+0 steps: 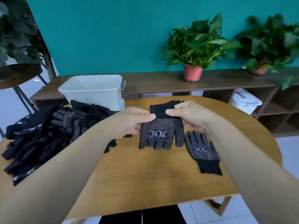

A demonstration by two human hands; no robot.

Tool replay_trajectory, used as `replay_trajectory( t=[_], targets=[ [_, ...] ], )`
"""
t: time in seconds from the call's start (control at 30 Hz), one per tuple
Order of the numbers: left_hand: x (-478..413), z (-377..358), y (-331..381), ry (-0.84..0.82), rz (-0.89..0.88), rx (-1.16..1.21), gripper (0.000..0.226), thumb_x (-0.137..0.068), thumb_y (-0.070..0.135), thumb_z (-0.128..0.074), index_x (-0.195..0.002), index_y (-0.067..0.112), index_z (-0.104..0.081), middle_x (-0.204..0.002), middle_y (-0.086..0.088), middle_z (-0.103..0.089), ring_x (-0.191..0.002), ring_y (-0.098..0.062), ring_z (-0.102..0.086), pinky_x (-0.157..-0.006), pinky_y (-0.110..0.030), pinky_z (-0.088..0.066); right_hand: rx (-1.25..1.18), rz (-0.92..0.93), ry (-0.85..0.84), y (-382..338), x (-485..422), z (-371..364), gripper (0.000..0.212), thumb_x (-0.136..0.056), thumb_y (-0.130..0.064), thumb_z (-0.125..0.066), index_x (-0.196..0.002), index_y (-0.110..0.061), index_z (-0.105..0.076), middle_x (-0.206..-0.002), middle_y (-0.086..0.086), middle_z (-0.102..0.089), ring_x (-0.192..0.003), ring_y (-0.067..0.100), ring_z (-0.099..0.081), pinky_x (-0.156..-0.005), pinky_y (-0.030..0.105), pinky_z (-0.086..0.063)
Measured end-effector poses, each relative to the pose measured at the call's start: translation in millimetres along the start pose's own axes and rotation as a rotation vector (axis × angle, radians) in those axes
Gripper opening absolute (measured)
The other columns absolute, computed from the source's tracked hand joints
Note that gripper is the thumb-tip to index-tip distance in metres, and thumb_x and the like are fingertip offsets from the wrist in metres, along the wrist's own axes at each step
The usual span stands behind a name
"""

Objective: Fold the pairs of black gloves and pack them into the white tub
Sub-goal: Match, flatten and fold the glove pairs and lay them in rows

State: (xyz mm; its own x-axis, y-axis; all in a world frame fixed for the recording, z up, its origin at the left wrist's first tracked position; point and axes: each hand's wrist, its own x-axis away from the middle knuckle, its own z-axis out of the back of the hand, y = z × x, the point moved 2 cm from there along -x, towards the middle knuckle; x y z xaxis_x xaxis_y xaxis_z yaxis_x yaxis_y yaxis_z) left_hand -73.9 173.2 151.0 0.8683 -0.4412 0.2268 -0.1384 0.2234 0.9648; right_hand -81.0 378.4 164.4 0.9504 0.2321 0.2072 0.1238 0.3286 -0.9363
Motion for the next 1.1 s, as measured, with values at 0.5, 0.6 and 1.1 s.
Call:
replay_trajectory(
  t=[0.5,0.6,1.1],
  targets=[
    [-147,-84,16,0.049,0.058,0.034,0.027,-0.095,0.025,-0.065,-0.117,0.01,-0.068,-0.107,-0.005,-0.076,-0.105,-0.023,-0.071,-0.098,-0.038,-0.053,-0.04,-0.101,0.182,59,-39,129,0.012,-0.093,-0.021,-0.065,-0.097,-0.011,-0.07,-0.09,0.005,-0.076,-0.088,0.021,-0.071,-0.088,0.037,-0.054],
    [-180,-87,12,0.059,0.067,0.028,0.023,-0.095,0.025,-0.066,-0.113,0.011,-0.07,-0.105,-0.004,-0.076,-0.102,-0.022,-0.072,-0.096,-0.039,-0.054,-0.017,-0.129,0.205,67,-59,146,0.016,-0.094,-0.022,-0.065,-0.101,-0.009,-0.07,-0.096,0.007,-0.076,-0.096,0.024,-0.071,-0.092,0.039,-0.054],
    [-210,-108,-52,0.032,0.067,-0.045,0.01,-0.096,0.023,-0.065,-0.098,0.02,-0.074,-0.107,0.001,-0.076,-0.104,-0.018,-0.071,-0.098,-0.038,-0.053,0.048,-0.149,0.161,127,-65,153,0.013,-0.097,-0.023,-0.06,-0.091,-0.017,-0.071,-0.082,-0.007,-0.075,-0.07,0.001,-0.07,-0.061,0.014,-0.048]
  ],
)
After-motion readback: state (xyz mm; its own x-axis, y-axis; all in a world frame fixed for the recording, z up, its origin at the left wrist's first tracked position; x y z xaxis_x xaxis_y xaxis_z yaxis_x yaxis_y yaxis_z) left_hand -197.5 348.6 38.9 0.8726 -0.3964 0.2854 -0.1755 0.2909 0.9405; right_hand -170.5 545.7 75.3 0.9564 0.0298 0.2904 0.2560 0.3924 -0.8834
